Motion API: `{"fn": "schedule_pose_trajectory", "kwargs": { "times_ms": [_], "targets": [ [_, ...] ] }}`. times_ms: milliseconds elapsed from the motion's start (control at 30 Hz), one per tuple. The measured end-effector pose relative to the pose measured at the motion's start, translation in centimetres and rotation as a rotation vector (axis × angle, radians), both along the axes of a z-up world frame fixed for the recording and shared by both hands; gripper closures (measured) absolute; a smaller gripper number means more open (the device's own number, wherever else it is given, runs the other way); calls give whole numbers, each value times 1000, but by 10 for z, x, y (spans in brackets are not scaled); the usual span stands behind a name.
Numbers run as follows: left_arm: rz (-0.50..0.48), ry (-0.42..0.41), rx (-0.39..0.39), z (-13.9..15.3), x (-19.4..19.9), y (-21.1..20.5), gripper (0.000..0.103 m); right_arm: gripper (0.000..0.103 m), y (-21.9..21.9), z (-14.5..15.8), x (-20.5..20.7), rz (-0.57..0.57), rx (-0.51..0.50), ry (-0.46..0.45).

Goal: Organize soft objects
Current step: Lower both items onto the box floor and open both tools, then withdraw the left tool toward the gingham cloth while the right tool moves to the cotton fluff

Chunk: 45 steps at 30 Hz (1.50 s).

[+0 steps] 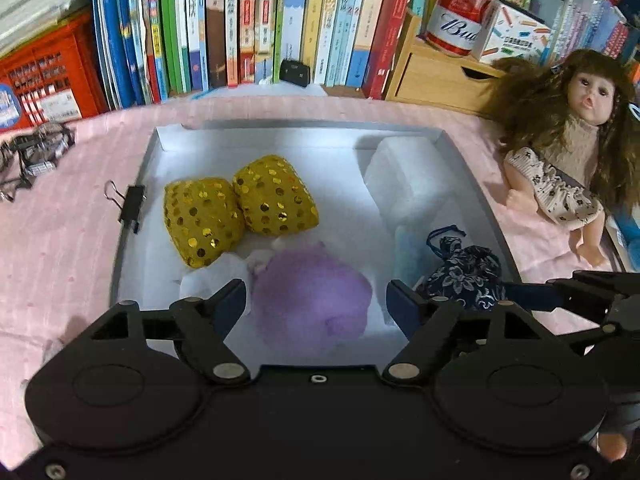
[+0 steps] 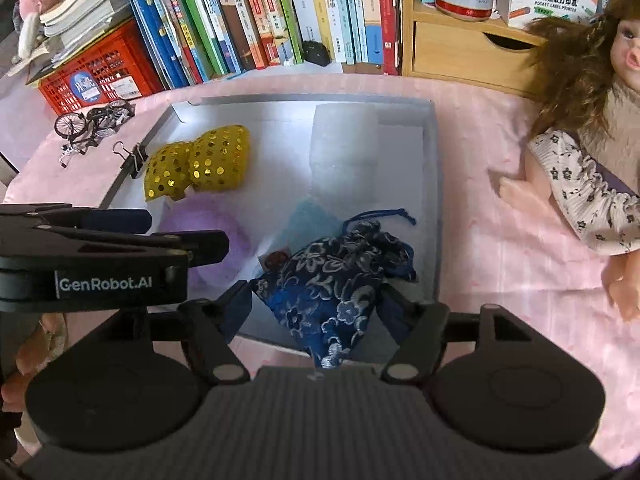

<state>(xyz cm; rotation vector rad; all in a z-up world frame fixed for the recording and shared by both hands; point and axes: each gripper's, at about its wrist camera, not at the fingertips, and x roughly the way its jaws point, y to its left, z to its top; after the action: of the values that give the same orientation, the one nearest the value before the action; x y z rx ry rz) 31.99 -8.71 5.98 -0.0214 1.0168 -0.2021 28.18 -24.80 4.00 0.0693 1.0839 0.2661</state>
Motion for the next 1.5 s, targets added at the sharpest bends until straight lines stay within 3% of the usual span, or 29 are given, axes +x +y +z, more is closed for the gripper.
{"fn": "schedule_pose_trajectory", "kwargs": {
  "times_ms": [267, 667, 1033, 1500],
  "targets": [
    [-9, -75, 6, 28, -25, 12, 24, 21, -6, 23, -20, -6, 26, -59],
    [-22, -118, -5, 54, -73, 55, 23, 20, 0, 49, -61, 32, 21, -129],
    [-19, -144, -57, 60, -114, 98, 23, 15, 46, 78, -105, 221, -53, -222],
    [41, -127, -73, 57, -147, 175, 21, 12, 81, 69, -136, 426, -176, -239]
  ]
}}
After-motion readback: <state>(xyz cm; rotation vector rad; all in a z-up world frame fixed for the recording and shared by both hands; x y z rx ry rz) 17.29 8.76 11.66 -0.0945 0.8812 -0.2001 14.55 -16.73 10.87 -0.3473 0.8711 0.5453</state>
